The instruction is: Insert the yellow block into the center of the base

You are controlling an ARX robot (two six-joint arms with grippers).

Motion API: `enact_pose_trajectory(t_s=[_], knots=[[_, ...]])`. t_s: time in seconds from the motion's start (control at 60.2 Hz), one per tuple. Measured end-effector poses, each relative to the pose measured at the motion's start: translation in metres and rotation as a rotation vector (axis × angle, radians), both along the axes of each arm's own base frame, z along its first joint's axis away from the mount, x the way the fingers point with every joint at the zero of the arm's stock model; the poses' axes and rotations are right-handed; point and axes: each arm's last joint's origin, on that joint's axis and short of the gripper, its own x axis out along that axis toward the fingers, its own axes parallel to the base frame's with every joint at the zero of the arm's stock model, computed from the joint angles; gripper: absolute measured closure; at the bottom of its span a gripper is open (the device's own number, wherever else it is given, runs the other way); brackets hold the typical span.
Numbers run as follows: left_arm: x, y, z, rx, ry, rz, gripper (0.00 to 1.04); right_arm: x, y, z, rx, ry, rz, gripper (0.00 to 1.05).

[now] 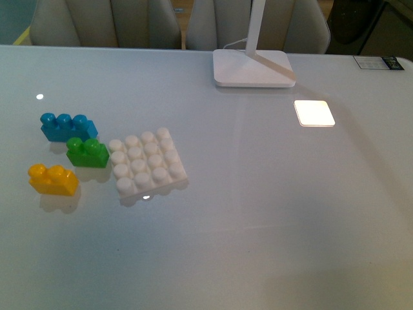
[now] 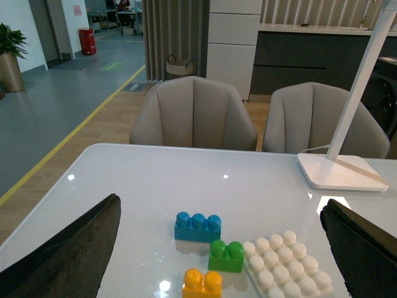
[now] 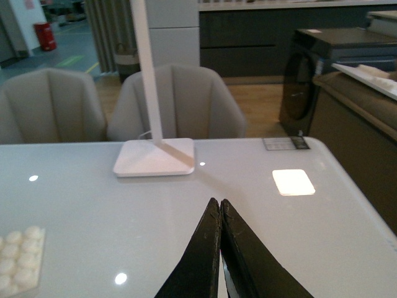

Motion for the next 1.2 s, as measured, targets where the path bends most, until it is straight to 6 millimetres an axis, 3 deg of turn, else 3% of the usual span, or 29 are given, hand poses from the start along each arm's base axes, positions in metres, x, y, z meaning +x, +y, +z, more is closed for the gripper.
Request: enact_pose_trajectory(t_s=[1.195], knots=[[0.000, 0.000, 0.000, 0.000, 0.000, 0.000, 0.07, -0.041, -0.003, 0.002, 0.000, -0.013, -0.016, 1.03]])
